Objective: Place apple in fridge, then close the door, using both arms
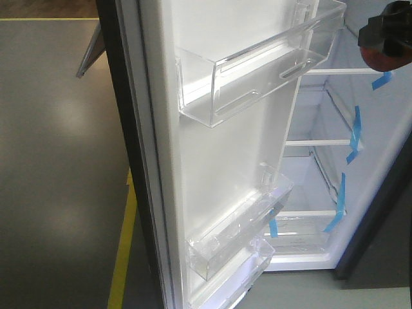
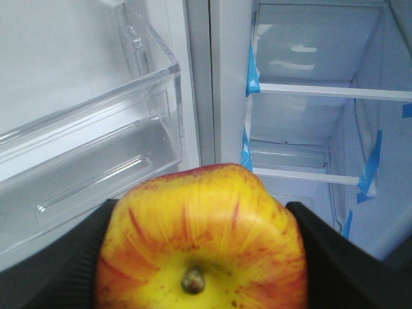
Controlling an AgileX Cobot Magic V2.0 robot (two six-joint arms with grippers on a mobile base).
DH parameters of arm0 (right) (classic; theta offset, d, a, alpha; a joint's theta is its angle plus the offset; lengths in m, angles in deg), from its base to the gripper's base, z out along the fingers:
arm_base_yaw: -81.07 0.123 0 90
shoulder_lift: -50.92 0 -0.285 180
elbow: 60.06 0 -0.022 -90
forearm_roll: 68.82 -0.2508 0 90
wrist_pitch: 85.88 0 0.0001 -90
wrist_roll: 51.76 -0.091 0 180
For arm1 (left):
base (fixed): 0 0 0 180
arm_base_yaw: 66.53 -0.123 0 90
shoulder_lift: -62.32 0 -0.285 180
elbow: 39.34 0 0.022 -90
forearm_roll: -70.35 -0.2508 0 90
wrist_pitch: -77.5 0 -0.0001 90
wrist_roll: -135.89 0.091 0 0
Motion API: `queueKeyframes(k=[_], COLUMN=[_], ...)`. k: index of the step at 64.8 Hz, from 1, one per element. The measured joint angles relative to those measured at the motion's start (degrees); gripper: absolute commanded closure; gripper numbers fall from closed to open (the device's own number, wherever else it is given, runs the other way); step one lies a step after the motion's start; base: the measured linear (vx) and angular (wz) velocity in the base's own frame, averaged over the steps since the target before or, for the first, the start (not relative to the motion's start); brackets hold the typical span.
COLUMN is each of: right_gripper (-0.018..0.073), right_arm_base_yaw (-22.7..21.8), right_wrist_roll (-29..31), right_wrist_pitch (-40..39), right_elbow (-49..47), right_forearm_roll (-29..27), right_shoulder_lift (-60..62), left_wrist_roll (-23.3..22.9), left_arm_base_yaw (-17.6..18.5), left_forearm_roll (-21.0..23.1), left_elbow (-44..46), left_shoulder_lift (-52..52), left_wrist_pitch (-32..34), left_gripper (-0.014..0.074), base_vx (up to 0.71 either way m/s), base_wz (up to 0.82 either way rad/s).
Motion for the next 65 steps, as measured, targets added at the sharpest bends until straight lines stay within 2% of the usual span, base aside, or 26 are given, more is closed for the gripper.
queueKeyframes(k=[51,59,65], right_gripper=[0.0568,0.0568,0.0568], right_arm_base_yaw=[0.00,0.00,0.00], right_wrist_roll=[-0.49,0.72,4.52], right_wrist_pitch=[-0.06,-3.18,-6.86], right_elbow=[0.00,-2.12,-5.69], right_forearm_roll=[-0.62,-5.17,-11.57], right_shoulder_lift=[1.17,4.12,5.32], left_wrist_roll=[0.00,0.00,0.00], left_arm_base_yaw=[0.00,0.00,0.00], left_forearm_roll=[0.00,0.00,0.00], left_elbow=[0.00,0.00,0.00], left_shoulder_lift=[0.00,0.00,0.00], left_wrist_pitch=[0.00,0.00,0.00], left_gripper=[0.0602,0.0602,0.0602], base_vx=[0.00,0.00,0.00], base_wz=[0.00,0.00,0.00])
